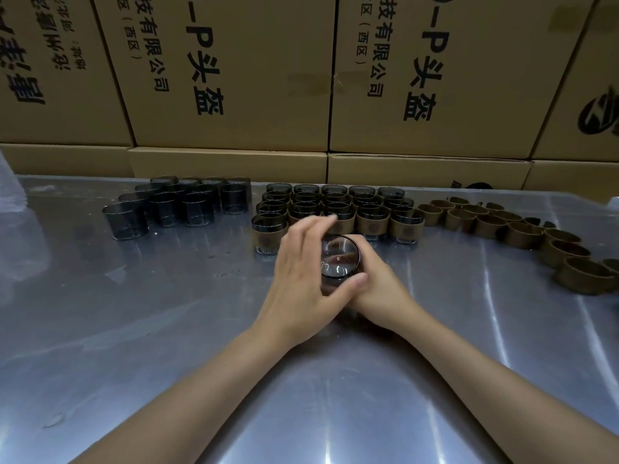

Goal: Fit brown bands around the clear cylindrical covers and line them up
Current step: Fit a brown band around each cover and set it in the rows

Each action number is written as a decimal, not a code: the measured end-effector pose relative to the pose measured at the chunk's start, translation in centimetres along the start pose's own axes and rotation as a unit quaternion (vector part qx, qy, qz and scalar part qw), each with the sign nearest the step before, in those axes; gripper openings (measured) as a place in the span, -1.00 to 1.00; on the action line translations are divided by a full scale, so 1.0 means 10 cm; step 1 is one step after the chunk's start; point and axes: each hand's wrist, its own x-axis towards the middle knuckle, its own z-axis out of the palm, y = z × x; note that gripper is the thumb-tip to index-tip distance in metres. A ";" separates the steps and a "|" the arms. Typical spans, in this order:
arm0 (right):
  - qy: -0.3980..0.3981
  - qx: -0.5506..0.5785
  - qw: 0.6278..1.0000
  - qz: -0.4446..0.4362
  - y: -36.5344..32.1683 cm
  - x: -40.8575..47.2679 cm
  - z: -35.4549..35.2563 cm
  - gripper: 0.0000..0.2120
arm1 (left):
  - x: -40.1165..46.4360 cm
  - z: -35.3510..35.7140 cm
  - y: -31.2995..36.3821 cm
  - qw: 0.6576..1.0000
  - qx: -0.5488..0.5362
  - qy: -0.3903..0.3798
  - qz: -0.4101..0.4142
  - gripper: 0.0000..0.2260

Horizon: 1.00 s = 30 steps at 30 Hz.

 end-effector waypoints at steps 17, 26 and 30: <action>-0.004 -0.132 0.991 -0.032 -0.22 -0.09 0.04 -0.37 | 0.11 0.00 0.30 0.911 -0.303 0.085 -0.267 -0.88; 0.047 -0.049 0.997 -0.031 -0.17 -0.06 0.05 -0.56 | 0.34 -0.24 0.20 0.811 -0.475 -0.064 -0.334 -0.76; 0.047 0.013 0.999 -0.010 -0.12 -0.02 0.03 -0.63 | 0.37 -0.35 0.04 0.801 -0.489 -0.178 -0.296 -0.70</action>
